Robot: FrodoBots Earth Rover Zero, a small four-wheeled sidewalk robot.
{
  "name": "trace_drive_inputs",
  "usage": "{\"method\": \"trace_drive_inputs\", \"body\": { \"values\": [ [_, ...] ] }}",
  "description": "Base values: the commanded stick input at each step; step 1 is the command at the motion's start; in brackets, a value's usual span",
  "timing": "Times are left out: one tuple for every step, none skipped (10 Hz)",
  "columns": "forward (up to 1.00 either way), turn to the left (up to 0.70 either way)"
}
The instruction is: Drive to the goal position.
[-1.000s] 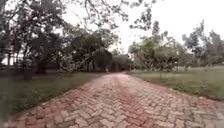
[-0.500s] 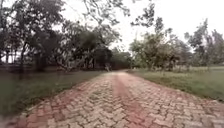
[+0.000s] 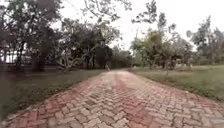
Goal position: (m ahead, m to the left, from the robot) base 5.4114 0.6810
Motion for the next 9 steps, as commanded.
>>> {"method": "trace_drive_inputs", "body": {
  "values": [
    [0.70, 0.01],
    [0.70, 0.01],
    [0.70, 0.01],
    [0.70, 0.01],
    [0.70, 0.01],
    [0.70, 0.01],
    [0.70, 0.01],
    [0.70, 0.01],
    [0.70, 0.01]
  ]
}}
